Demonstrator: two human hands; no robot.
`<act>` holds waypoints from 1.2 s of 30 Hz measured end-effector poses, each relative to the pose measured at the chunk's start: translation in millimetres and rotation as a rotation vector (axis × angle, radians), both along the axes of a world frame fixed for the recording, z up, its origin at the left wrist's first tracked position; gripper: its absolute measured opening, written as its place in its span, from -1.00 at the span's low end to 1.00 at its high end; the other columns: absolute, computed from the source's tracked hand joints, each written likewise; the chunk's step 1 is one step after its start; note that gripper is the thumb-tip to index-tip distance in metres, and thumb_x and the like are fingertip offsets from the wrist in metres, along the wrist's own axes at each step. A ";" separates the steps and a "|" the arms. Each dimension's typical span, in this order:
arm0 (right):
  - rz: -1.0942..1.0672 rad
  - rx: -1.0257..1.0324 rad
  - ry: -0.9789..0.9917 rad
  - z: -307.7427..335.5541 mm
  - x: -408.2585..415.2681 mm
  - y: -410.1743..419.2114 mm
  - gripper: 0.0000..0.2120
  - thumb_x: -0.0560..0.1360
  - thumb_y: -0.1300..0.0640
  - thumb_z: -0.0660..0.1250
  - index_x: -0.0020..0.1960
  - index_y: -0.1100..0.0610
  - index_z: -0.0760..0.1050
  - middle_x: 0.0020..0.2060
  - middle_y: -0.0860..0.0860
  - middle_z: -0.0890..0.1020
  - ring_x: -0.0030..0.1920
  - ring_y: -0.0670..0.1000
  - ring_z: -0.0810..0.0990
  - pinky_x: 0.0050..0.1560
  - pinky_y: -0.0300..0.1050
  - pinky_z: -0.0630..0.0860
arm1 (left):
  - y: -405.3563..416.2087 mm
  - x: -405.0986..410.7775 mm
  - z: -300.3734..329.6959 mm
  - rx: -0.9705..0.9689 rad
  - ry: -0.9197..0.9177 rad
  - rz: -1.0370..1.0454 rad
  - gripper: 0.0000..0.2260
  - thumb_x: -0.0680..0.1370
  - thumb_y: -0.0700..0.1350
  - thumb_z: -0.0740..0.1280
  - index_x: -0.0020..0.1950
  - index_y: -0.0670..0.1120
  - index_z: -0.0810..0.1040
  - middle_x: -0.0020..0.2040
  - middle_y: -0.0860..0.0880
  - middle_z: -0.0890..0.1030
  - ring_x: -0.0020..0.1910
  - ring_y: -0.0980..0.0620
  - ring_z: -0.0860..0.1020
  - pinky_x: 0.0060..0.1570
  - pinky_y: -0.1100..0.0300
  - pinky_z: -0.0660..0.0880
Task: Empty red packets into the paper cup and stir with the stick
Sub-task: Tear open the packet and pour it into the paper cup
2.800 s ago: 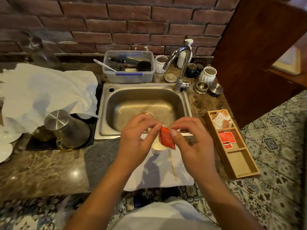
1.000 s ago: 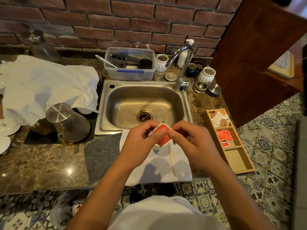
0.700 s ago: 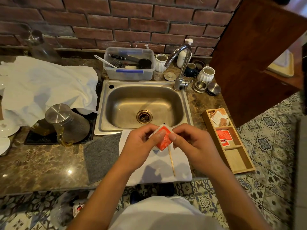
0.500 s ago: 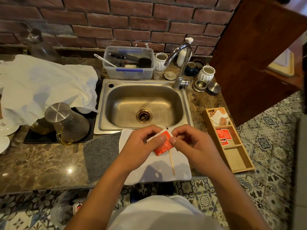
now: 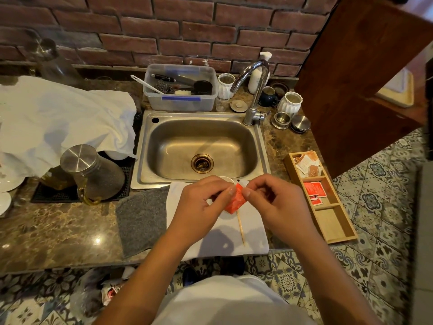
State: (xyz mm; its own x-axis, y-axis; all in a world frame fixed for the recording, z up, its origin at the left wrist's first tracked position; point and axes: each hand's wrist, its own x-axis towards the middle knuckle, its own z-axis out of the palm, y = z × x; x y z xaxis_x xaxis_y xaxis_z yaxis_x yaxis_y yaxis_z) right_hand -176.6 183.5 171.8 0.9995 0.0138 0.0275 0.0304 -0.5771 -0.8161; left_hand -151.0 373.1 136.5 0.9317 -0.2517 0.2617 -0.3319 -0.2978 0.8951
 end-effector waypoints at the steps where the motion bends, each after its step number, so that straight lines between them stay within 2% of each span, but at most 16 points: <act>1: 0.006 -0.028 -0.014 0.0 0.0 0.6 -0.98 0.55 0.07 0.46 -0.06 -0.02 0.65 -0.30 -0.08 0.64 -0.25 -0.04 0.58 -0.19 0.08 0.59 | -0.3 -0.4 0.5 -0.019 0.016 0.000 -0.85 0.62 -0.11 0.35 0.00 -0.08 0.73 -0.13 0.09 0.67 -0.12 0.07 0.61 -0.12 0.30 0.47; 5: 0.042 0.107 0.015 1.8 -3.0 -1.5 -0.97 0.55 0.08 0.46 -0.04 0.02 0.66 -0.28 0.00 0.65 -0.23 0.07 0.61 -0.14 0.22 0.58 | 0.0 -0.3 2.1 -0.049 0.064 0.025 -0.86 0.61 -0.07 0.35 0.01 -0.02 0.71 -0.12 0.14 0.66 -0.10 0.07 0.61 -0.09 0.30 0.48; 7: 0.024 0.164 0.029 1.5 -3.8 -2.6 -0.98 0.55 0.11 0.46 -0.04 0.04 0.66 -0.27 0.04 0.66 -0.22 0.14 0.61 -0.13 0.27 0.57 | -2.2 -1.3 1.8 -0.118 0.155 0.036 -0.88 0.60 -0.07 0.37 0.01 0.00 0.71 -0.11 0.13 0.68 -0.07 0.07 0.62 -0.05 0.24 0.51; 10: 0.009 0.207 0.029 1.5 -5.5 -1.0 -0.99 0.54 0.16 0.46 -0.05 0.06 0.66 -0.27 0.04 0.67 -0.23 0.12 0.63 -0.17 0.21 0.60 | -6.6 -3.1 3.8 -0.254 0.296 0.020 -0.93 0.57 -0.02 0.42 -0.01 0.06 0.69 -0.12 0.08 0.70 -0.10 0.04 0.64 -0.05 0.08 0.58; 13: 0.039 0.236 0.089 4.0 -6.3 -2.4 -0.97 0.55 0.17 0.44 -0.04 0.07 0.66 -0.28 0.04 0.68 -0.27 0.01 0.65 -0.25 -0.02 0.60 | -6.2 -4.3 4.2 -0.247 0.307 0.005 -0.95 0.57 -0.03 0.41 -0.03 0.06 0.68 -0.15 0.14 0.67 -0.14 0.15 0.60 -0.09 0.22 0.52; 14: 0.046 0.234 0.105 5.3 -5.6 -3.4 -0.96 0.56 0.18 0.43 -0.04 0.07 0.67 -0.28 0.04 0.68 -0.27 -0.01 0.66 -0.25 -0.04 0.61 | -5.1 -4.7 4.3 -0.244 0.314 -0.010 -0.94 0.58 -0.05 0.40 -0.03 0.03 0.67 -0.15 0.14 0.67 -0.15 0.16 0.59 -0.10 0.26 0.50; 19: 0.086 0.138 0.134 13.3 3.6 -11.7 -0.94 0.54 0.09 0.46 0.00 -0.04 0.66 -0.25 0.01 0.68 -0.21 0.15 0.66 -0.12 0.24 0.63 | 0.0 -8.7 5.8 -0.190 0.411 -0.163 -0.90 0.61 -0.12 0.37 -0.03 -0.10 0.67 -0.28 0.09 0.60 -0.32 0.17 0.51 -0.27 0.33 0.45; 21: 0.172 0.082 0.165 15.0 6.1 -12.7 -0.94 0.55 0.10 0.46 -0.01 -0.04 0.66 -0.23 -0.01 0.69 -0.20 0.11 0.66 -0.12 0.25 0.62 | 1.8 -8.2 6.1 -0.193 0.441 -0.187 -0.90 0.62 -0.14 0.36 -0.03 -0.08 0.67 -0.32 0.13 0.58 -0.36 0.17 0.48 -0.29 0.33 0.41; 28: 0.293 0.079 0.260 16.2 8.3 -12.5 -0.97 0.58 0.13 0.42 -0.01 0.02 0.63 -0.22 -0.01 0.68 -0.18 0.02 0.67 -0.06 0.18 0.64 | 7.7 -10.0 7.8 -0.174 0.463 -0.225 -0.90 0.62 -0.14 0.35 -0.04 -0.09 0.65 -0.29 0.08 0.59 -0.32 0.16 0.51 -0.26 0.30 0.44; 31: 0.362 0.074 0.316 18.3 7.3 -16.2 -0.92 0.60 0.08 0.38 0.00 0.06 0.63 -0.20 0.01 0.69 -0.16 0.00 0.68 -0.02 0.11 0.63 | 10.0 -11.8 9.6 -0.149 0.447 -0.249 -0.89 0.62 -0.12 0.35 -0.06 -0.08 0.65 -0.28 0.09 0.59 -0.31 0.18 0.51 -0.25 0.32 0.43; 36: 0.446 0.075 0.319 15.0 3.8 -17.1 -0.86 0.61 0.01 0.33 -0.03 0.06 0.61 -0.24 0.04 0.68 -0.20 0.01 0.66 -0.17 -0.13 0.54 | 9.5 -10.4 12.5 -0.138 0.447 -0.280 -0.88 0.58 -0.06 0.33 -0.09 -0.03 0.64 -0.30 0.16 0.58 -0.32 0.20 0.50 -0.25 0.32 0.41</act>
State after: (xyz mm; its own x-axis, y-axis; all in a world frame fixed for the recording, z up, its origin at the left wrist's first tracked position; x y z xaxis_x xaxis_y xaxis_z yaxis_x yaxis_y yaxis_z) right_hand -172.8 166.4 186.8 0.8559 0.4477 -0.2588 0.0031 -0.5048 -0.8632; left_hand -161.4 382.6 149.0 0.8621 -0.4974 -0.0965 0.0404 -0.1225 0.9917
